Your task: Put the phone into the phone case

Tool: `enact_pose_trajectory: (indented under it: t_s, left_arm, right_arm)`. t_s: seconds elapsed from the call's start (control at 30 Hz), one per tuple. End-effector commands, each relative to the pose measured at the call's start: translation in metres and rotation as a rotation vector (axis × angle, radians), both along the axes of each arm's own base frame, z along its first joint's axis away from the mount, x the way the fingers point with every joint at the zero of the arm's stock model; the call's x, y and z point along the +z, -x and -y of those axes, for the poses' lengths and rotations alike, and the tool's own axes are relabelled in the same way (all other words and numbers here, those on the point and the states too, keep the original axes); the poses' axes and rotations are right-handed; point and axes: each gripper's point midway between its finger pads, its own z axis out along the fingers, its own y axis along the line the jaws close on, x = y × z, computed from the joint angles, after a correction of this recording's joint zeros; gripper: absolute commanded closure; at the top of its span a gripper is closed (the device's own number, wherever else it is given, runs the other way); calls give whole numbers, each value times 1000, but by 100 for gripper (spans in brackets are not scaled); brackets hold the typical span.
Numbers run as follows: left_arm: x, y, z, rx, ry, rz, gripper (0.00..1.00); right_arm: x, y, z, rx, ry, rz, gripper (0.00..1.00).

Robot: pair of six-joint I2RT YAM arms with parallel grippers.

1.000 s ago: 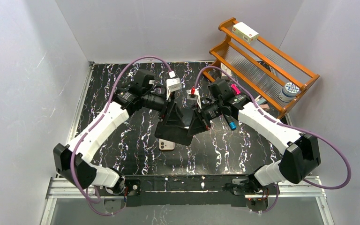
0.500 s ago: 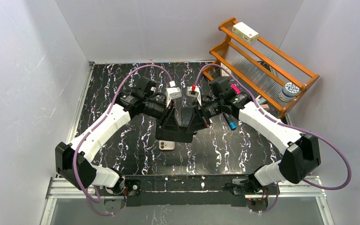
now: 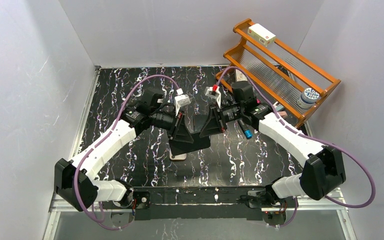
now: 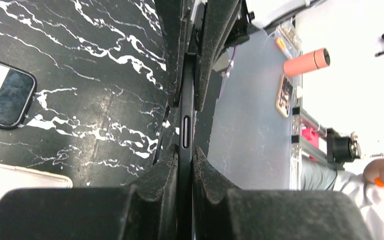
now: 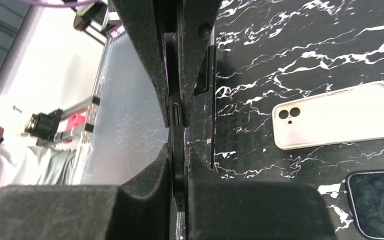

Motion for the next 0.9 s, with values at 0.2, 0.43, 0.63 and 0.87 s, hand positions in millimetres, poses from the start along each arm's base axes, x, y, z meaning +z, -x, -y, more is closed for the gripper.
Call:
enact_pose_trajectory:
  t_s: [0.2,0.43,0.63,0.87]
  left_arm:
    - [14,-39,7,404,95,-139,100]
    - [32,-67,0,627,172,-176,100]
    - [66,-88,-10,823,381,-228,100]
    - [97,-91,-18,872,574,-247,100]
  right_arm:
    - [48,-84,46,-514,-153,-65,40]
    - [57,-93,61,-732,-259,-247,12]
    - [62,-85,70,-785,-428,-423,18]
    - [70,-83,65,-789,-484,-487,27]
